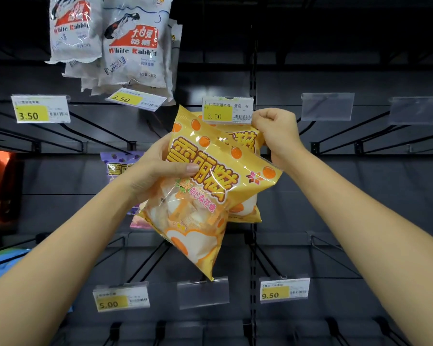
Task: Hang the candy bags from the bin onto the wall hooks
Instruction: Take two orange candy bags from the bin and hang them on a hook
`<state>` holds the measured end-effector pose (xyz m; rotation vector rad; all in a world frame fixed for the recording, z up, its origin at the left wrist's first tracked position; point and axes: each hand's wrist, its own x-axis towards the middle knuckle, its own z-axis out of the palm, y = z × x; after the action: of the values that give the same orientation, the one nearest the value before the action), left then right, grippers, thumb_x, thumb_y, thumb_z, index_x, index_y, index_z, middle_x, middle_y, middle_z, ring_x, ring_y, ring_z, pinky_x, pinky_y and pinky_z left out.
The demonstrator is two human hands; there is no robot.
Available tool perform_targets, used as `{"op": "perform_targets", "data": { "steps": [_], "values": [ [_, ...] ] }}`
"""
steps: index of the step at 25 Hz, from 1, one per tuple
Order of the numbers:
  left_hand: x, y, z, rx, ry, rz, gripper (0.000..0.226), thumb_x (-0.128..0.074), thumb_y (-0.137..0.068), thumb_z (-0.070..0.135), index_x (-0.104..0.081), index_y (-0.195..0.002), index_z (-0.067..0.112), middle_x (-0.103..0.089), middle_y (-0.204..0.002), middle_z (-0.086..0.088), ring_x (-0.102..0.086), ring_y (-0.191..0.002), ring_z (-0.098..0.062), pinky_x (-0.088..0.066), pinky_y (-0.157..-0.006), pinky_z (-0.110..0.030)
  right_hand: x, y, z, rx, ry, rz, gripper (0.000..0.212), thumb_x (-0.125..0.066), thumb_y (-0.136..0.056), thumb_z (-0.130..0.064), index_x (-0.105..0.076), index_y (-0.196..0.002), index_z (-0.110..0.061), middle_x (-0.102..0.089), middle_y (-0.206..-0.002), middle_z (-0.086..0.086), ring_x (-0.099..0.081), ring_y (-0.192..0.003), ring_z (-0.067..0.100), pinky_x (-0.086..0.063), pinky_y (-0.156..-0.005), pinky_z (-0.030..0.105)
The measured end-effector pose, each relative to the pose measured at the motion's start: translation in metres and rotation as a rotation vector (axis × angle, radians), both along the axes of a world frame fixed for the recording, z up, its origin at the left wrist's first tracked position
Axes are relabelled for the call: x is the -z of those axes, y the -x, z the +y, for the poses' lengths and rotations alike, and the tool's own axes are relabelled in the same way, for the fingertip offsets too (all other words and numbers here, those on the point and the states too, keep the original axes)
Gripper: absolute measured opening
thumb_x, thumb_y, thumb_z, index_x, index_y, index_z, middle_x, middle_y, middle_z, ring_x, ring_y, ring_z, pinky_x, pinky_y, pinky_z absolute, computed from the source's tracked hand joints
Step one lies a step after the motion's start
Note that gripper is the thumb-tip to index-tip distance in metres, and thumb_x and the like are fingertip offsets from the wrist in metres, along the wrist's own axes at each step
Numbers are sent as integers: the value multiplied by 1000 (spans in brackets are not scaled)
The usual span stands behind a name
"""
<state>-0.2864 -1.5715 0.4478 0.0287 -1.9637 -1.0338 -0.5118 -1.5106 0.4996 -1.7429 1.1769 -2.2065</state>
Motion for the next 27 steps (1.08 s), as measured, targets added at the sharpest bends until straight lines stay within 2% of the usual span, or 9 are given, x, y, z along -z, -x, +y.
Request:
{"op": "perform_targets", "data": {
  "steps": [5, 9, 12, 14, 16, 20, 23, 25, 27],
  "values": [
    [11, 3, 1, -29, -11, 8, 57, -78, -52, 13, -61, -106, 21, -77, -92, -1, -74, -83, -20, -58, -67, -28, 9, 2, -4, 19, 6, 3, 20, -61, -90, -12, -66, -72, -16, -67, -67, 1, -64, -49, 2, -48, -43, 17],
    [16, 9, 4, -83, 16, 39, 60, -82, -53, 12, -62, -107, 27, -77, -93, 1, -74, -84, -18, -58, -67, -25, 3, -2, -8, 106, 1, 46, 19, -63, -89, -12, -66, -72, -18, -70, -77, 5, -69, -69, 17, -54, -54, 26],
    [24, 21, 0, -207, 7, 35, 95, -90, -51, 8, -48, -135, 19, -72, -116, -5, -71, -99, -23, -58, -81, -35, 0, 0, -11, 176, -16, 86, 18, -66, -87, -14, -66, -71, -21, -73, -88, 12, -71, -84, 29, -59, -70, 41],
    [31, 28, -4, -260, -31, 25, 118, -92, -49, 10, -29, -148, 19, -54, -140, -13, -63, -115, -26, -52, -96, -45, 6, 3, -15, 158, -41, 93, 14, -69, -86, -19, -65, -72, -19, -73, -87, 12, -72, -84, 31, -60, -73, 45],
    [35, 31, -9, -280, -37, 48, 121, -91, -49, 13, -25, -150, 25, -48, -146, -14, -60, -120, -26, -50, -98, -45, 11, 5, -18, 159, -26, 113, 12, -69, -86, -22, -64, -76, -18, -71, -85, 7, -70, -82, 27, -59, -75, 46],
    [42, 35, -12, -332, 12, 118, 106, -92, -54, 12, -38, -144, 24, -61, -132, -10, -64, -114, -24, -54, -92, -40, 21, 9, -17, 245, 38, 213, 10, -64, -90, -25, -60, -95, -16, -61, -96, -1, -60, -91, 16, -54, -83, 39],
    [51, 37, -6, -375, 4, 196, 88, -92, -53, 15, -51, -131, 21, -59, -132, -11, -66, -109, -24, -57, -87, -39, 43, 15, -5, 339, 150, 279, 6, -63, -90, -26, -63, -92, -21, -52, -109, 0, -52, -101, 10, -43, -86, 26],
    [54, 37, -3, -471, 2, 250, 71, -90, -54, 20, -60, -118, 24, -41, -144, -7, -61, -113, -10, -54, -93, -39, 57, 19, 8, 243, 141, 272, 8, -63, -90, -27, -65, -83, -24, -57, -106, 3, -53, -98, 6, -43, -84, 22],
    [56, 38, 1, -532, 7, 317, 56, -88, -56, 22, -63, -105, 26, -35, -141, -4, -61, -105, -1, -56, -89, -32, 67, 17, 19, 13, 71, 212, 10, -70, -84, -30, -67, -79, -22, -66, -92, 3, -60, -83, 6, -48, -74, 22]
  ]
}}
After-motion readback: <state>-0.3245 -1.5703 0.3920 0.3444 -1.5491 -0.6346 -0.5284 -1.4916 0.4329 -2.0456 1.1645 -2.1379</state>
